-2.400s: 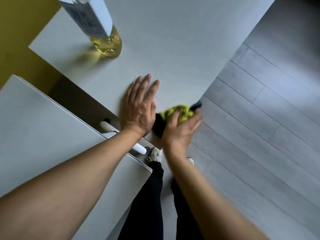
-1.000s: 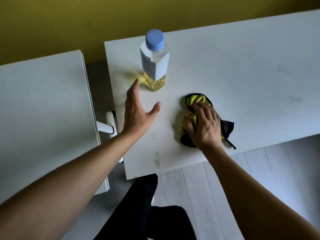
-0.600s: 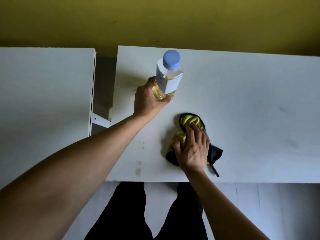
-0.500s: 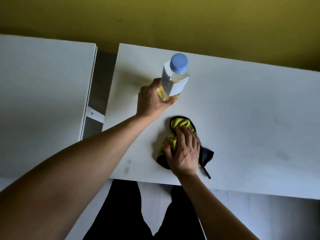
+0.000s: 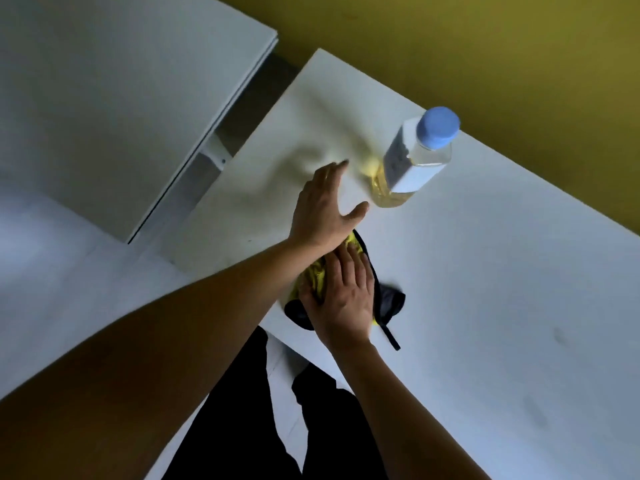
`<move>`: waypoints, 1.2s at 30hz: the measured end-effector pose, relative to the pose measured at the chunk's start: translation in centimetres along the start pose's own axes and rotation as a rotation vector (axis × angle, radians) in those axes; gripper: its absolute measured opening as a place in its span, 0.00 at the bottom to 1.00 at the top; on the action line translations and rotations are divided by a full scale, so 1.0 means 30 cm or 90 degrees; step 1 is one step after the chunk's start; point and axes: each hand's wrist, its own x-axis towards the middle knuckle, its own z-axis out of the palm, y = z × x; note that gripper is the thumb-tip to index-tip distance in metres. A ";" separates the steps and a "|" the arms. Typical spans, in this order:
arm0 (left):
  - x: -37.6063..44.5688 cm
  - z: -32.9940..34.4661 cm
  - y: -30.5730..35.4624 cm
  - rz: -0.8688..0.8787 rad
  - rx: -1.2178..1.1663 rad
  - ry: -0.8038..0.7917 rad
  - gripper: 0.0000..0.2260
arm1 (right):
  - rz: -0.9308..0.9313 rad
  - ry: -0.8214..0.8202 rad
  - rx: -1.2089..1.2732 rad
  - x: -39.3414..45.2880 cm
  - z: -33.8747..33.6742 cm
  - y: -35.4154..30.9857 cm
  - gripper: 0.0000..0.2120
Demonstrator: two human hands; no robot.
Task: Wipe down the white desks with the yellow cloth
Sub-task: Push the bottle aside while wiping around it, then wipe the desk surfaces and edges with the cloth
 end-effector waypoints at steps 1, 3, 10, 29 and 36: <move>-0.050 -0.024 -0.043 -0.014 0.029 0.033 0.29 | -0.015 0.009 -0.003 0.003 0.003 0.003 0.29; -0.185 -0.073 -0.137 -0.050 0.086 0.098 0.22 | -0.061 0.012 -0.007 0.016 0.011 0.014 0.27; -0.708 -0.152 -0.391 -0.163 0.170 0.166 0.24 | -0.225 -0.031 0.027 0.191 0.061 -0.037 0.25; -0.727 -0.060 -0.390 -0.222 0.202 0.181 0.26 | -0.730 -0.440 -0.042 0.577 0.269 -0.554 0.19; -0.745 -0.034 -0.432 -0.200 0.197 0.190 0.27 | -0.570 -0.355 -0.127 0.882 0.225 -0.394 0.23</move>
